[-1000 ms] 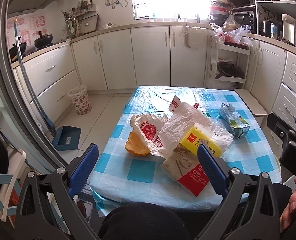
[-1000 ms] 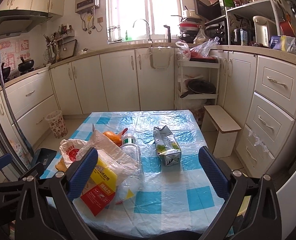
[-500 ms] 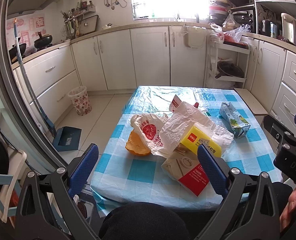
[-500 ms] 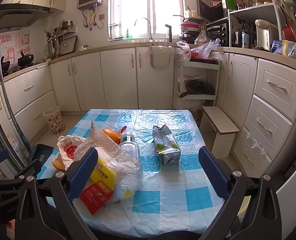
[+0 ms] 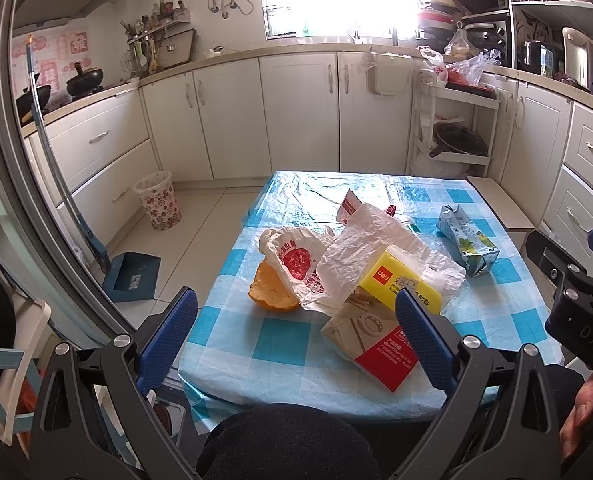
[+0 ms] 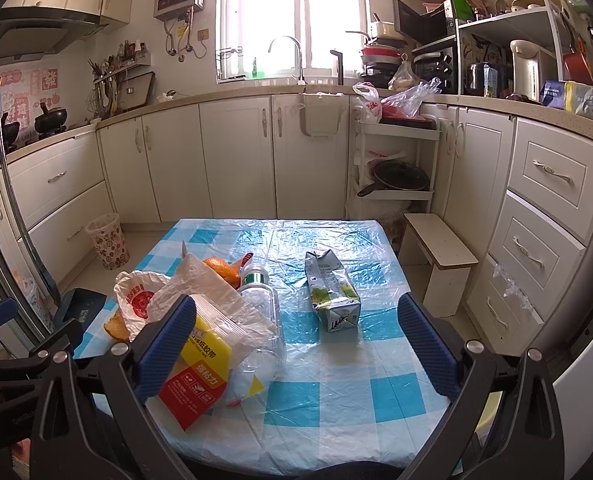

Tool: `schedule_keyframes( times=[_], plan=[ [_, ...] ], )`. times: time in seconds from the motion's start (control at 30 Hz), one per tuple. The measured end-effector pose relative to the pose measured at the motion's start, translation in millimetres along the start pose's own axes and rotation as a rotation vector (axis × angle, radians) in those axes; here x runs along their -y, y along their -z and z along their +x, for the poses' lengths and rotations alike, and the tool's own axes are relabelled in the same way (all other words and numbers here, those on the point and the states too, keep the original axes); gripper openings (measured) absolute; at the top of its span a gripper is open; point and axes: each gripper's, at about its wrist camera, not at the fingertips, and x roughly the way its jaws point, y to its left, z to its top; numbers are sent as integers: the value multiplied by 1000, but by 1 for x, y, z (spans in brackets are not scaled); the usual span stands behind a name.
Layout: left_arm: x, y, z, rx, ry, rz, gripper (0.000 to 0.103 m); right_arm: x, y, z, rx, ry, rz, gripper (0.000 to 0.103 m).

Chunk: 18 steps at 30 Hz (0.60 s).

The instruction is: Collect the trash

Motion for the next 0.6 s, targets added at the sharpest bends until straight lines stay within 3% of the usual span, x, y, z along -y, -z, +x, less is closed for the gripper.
schedule_keyframes(
  times=[0.6],
  plan=[
    [0,0,0,0,0,-1,95,-3,3,1,-6,1,-10,97]
  ],
)
